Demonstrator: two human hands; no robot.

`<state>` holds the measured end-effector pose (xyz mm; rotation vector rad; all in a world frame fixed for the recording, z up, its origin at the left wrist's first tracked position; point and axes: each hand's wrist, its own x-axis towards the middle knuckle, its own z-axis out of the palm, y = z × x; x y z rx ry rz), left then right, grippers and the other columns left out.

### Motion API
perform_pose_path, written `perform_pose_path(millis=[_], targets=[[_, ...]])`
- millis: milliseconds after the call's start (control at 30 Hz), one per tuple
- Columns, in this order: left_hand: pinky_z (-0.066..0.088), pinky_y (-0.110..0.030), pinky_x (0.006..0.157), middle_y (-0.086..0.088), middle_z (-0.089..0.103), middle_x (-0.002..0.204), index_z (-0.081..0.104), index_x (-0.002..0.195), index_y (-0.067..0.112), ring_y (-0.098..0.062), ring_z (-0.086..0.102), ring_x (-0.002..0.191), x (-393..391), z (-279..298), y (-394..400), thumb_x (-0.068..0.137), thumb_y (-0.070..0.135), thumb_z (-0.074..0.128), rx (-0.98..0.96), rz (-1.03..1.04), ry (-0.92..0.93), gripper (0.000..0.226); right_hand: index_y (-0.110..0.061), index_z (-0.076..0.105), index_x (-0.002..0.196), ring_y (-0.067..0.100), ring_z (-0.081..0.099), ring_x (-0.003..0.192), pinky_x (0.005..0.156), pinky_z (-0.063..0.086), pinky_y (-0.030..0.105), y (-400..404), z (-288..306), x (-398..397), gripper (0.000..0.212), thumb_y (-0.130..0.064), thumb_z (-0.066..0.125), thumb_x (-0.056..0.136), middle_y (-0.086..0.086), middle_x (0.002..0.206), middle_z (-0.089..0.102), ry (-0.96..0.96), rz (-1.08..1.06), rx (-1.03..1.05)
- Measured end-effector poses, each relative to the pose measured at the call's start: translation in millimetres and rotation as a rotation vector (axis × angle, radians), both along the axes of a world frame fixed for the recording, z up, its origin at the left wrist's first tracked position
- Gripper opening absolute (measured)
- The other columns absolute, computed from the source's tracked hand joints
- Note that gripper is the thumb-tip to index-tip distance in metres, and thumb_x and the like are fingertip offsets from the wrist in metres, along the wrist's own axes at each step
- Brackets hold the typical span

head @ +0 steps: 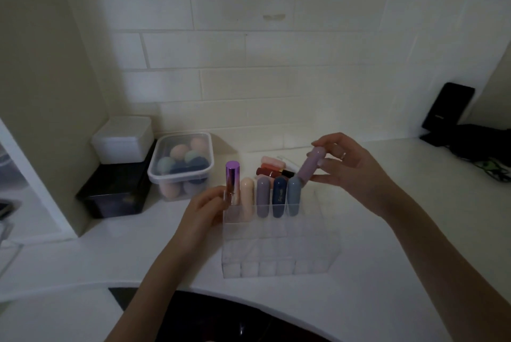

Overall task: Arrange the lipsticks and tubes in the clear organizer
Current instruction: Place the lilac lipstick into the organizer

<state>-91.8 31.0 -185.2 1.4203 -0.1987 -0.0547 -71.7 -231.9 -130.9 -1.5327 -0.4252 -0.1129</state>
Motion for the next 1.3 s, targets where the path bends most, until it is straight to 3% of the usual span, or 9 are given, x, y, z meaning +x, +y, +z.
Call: perform_pose_path(millis=[333, 467, 633, 800, 900, 1000, 1167, 1233, 1300], targets=[[0.046, -0.037, 0.073, -0.033, 0.06, 0.097, 0.065, 0.095, -0.008, -0.03, 0.057, 0.083, -3.5, 3.1, 0.1, 0.091, 0.015, 0.049, 0.016, 0.021, 0.006, 0.028, -0.016, 0.06, 0.097, 0.015, 0.067, 0.086, 0.077, 0.058, 0.031, -2.9, 4.7, -12.6, 0.021, -0.002, 0.062, 0.081, -0.005, 0.089, 0.067, -0.046, -0.006, -0.093], [0.05, -0.032, 0.07, -0.032, 0.06, 0.099, 0.064, 0.101, -0.011, -0.028, 0.06, 0.083, -3.5, 1.4, -0.5, 0.096, 0.013, 0.046, 0.028, 0.029, 0.013, 0.03, -0.016, 0.062, 0.088, 0.013, 0.066, 0.086, 0.076, 0.055, 0.024, -0.4, -4.8, -10.6, 0.02, 0.0, 0.069, 0.077, 0.0, 0.093, 0.067, -0.068, -0.006, -0.39], [0.046, -0.04, 0.074, -0.037, 0.056, 0.1, 0.062, 0.096, -0.012, -0.033, 0.057, 0.085, -3.0, 3.1, -1.1, 0.093, 0.013, 0.047, 0.024, 0.053, 0.011, 0.03, -0.017, 0.062, 0.086, 0.012, 0.064, 0.091, 0.08, 0.054, 0.025, -3.8, -11.4, -6.9, 0.017, -0.007, 0.072, 0.077, -0.005, 0.092, 0.067, -0.039, -0.036, -0.473], [0.046, -0.036, 0.07, -0.033, 0.059, 0.094, 0.067, 0.09, -0.007, -0.029, 0.058, 0.08, -1.3, 0.1, -2.3, 0.095, 0.013, 0.046, 0.043, 0.05, 0.008, 0.029, -0.017, 0.064, 0.095, 0.012, 0.065, 0.092, 0.084, 0.055, 0.029, -3.7, -15.9, -6.2, 0.019, -0.029, 0.057, 0.083, -0.001, 0.097, 0.067, 0.089, 0.052, -0.31], [0.049, -0.031, 0.065, -0.027, 0.062, 0.087, 0.067, 0.086, -0.004, -0.025, 0.059, 0.075, -1.0, -0.5, -3.7, 0.097, 0.011, 0.043, 0.059, 0.053, -0.002, 0.03, -0.016, 0.066, 0.095, 0.012, 0.065, 0.083, 0.079, 0.054, 0.028, -5.6, -24.8, 11.7, 0.014, -0.021, 0.053, 0.092, -0.001, 0.088, 0.069, 0.011, -0.2, -0.256], [0.044, -0.035, 0.067, -0.034, 0.056, 0.086, 0.062, 0.087, -0.011, -0.029, 0.054, 0.076, -1.1, 0.9, -5.5, 0.088, 0.017, 0.051, 0.028, 0.078, -0.03, 0.03, -0.02, 0.068, 0.084, 0.004, 0.059, 0.068, 0.07, 0.046, 0.023, -5.2, -37.9, 38.1, 0.011, -0.01, 0.064, 0.085, -0.003, 0.079, 0.068, -0.111, -0.434, -0.425], [0.041, -0.039, 0.07, -0.042, 0.051, 0.089, 0.055, 0.091, -0.02, -0.029, 0.051, 0.076, 1.5, 0.0, -5.6, 0.08, 0.018, 0.047, 0.049, 0.109, -0.082, 0.041, -0.03, 0.067, 0.077, 0.019, 0.053, 0.071, 0.07, 0.043, 0.031, 13.7, -58.5, 62.5, 0.013, -0.017, 0.069, 0.077, 0.005, 0.08, 0.061, -0.048, -0.356, -0.486], [0.041, -0.039, 0.07, -0.041, 0.051, 0.089, 0.056, 0.091, -0.019, -0.03, 0.051, 0.076, 3.0, -2.3, -5.0, 0.082, 0.02, 0.048, 0.078, 0.121, -0.103, 0.041, -0.022, 0.068, 0.079, 0.025, 0.056, 0.08, 0.079, 0.044, 0.035, 21.6, -63.6, 59.6, 0.01, -0.025, 0.059, 0.074, 0.01, 0.085, 0.063, -0.033, -0.358, -0.358], [0.042, -0.04, 0.071, -0.039, 0.053, 0.091, 0.059, 0.091, -0.015, -0.031, 0.052, 0.077, 3.7, -3.7, -3.8, 0.081, 0.027, 0.052, 0.099, 0.122, -0.12, 0.044, -0.007, 0.068, 0.083, 0.019, 0.057, 0.081, 0.081, 0.044, 0.025, 24.1, -64.7, 55.1, 0.028, -0.027, 0.052, 0.07, 0.016, 0.089, 0.062, -0.024, -0.343, -0.255]])
